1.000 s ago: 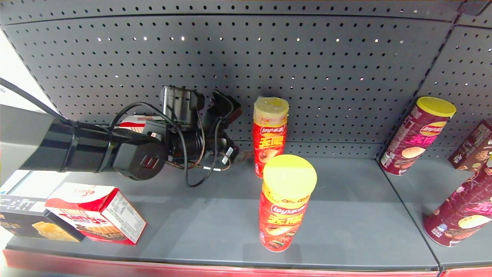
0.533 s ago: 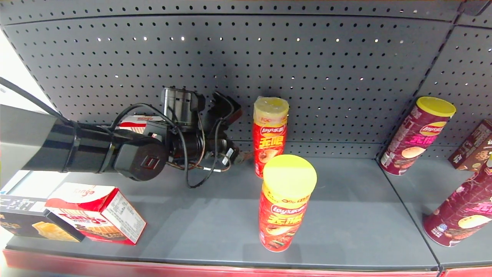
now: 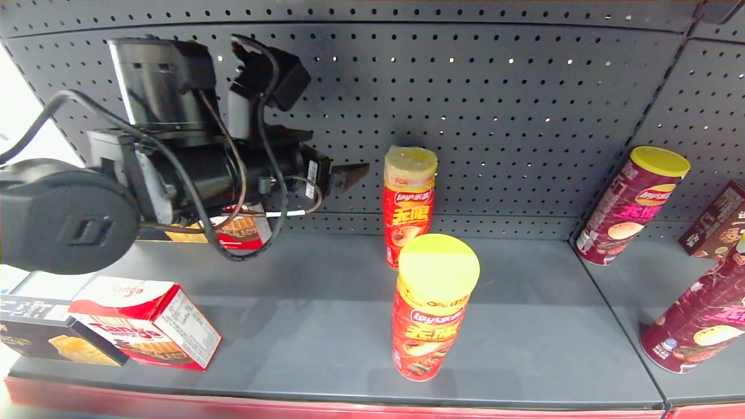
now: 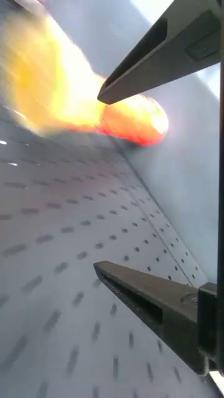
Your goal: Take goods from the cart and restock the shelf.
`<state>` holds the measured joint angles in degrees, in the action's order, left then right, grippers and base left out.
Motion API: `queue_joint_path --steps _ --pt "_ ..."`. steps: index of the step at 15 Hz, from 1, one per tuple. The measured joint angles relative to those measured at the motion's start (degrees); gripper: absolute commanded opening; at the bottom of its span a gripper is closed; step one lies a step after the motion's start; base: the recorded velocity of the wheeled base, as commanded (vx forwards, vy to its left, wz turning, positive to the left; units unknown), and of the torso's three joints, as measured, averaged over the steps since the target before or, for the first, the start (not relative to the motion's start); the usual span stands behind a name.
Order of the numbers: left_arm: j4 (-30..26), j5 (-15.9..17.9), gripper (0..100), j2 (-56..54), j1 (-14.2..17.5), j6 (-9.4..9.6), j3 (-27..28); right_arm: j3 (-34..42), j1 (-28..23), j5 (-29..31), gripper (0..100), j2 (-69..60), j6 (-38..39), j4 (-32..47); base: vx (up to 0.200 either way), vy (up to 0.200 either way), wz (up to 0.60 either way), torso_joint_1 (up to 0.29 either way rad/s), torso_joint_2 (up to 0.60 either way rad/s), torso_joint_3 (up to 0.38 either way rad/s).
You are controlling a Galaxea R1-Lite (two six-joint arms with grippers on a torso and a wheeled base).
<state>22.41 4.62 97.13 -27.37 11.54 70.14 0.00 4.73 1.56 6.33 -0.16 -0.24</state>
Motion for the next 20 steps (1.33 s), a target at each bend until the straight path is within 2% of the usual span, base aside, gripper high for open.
queue_joint_path --steps 3,6,9,11,13,15,17,18,20 --pt "6.49 -1.97 100 -9.44 -2.01 -2.29 -13.12 0.0 -0.02 0.0 100 0.0 0.0 0.0 0.0 0.0 0.0 0.0 0.0 0.0" --pt "11.07 -2.44 100 -22.36 -3.17 -3.29 -25.47 0.0 0.01 -0.04 100 0.0 0.0 0.0 0.0 0.0 0.0 0.0 0.0 0.0" --pt "9.5 -2.52 100 -37.35 -2.95 -4.68 -33.41 0.0 0.0 0.0 100 0.0 0.0 0.0 0.0 0.0 0.0 0.0 0.0 0.0" --pt "7.81 -2.46 100 -48.71 -1.46 -6.44 -41.64 0.0 -0.02 -0.01 100 0.0 0.0 0.0 0.0 0.0 0.0 0.0 0.0 0.0" --pt "6.61 -1.67 100 -59.77 3.28 -7.91 -52.61 0.0 0.01 0.0 100 0.0 0.0 0.0 0.0 0.0 0.0 0.0 0.0 0.0" --pt "5.73 1.15 100 -69.91 13.7 -9.83 -61.81 0.0 0.01 -0.01 100 0.0 0.02 0.0 0.0 0.0 0.0 0.0 0.0 0.0" --pt "1.76 4.92 100 -78.78 23.15 -11.62 -66.71 0.0 0.01 0.0 100 0.0 0.02 0.02 0.0 0.0 0.0 0.0 0.0 0.0" --pt "-1.8 6.24 100 -82.64 26.14 -12.06 -68.06 0.0 0.01 0.0 100 0.0 0.0 0.02 0.0 0.0 0.0 0.0 0.0 0.0" --pt "-11.85 7.5 100 -89.26 28.38 -11.9 -69.52 0.0 0.0 0.0 100 0.0 0.0 0.0 0.0 0.0 0.0 0.0 0.0 0.0"
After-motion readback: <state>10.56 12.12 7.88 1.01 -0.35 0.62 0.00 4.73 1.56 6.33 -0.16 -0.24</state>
